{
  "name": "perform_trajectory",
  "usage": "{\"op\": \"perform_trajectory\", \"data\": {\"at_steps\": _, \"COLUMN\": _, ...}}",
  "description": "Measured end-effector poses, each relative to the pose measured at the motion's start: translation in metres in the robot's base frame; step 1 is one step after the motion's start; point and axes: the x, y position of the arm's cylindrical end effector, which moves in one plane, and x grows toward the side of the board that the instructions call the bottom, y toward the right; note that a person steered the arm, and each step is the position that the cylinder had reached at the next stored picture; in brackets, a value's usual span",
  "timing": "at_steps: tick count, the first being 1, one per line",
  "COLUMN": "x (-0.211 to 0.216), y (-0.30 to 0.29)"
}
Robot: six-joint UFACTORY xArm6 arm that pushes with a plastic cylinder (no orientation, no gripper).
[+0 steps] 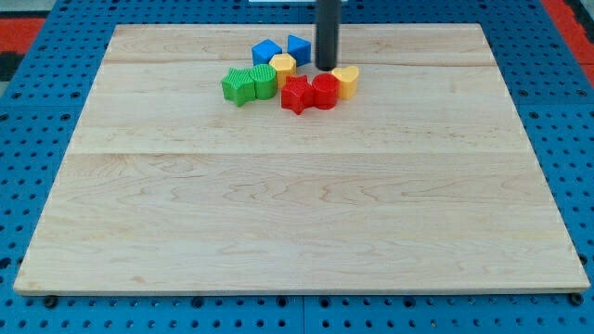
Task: Nudge the red circle up a bit
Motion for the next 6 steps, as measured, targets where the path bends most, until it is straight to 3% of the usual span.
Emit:
{"op": "perform_trajectory", "data": {"at_steps": 1, "x": 0.007, "y": 0.079}}
{"op": "perform_trajectory", "data": {"at_steps": 2, "x": 0.069, "y": 0.106}}
{"op": "perform_trajectory", "data": {"at_steps": 3, "x": 0.103, "y": 0.055}}
{"op": "perform_trajectory", "data": {"at_steps": 4, "x": 0.097, "y": 0.014}}
{"op": "perform_trajectory", "data": {"at_steps": 6, "x": 0.075, "y": -0.001}}
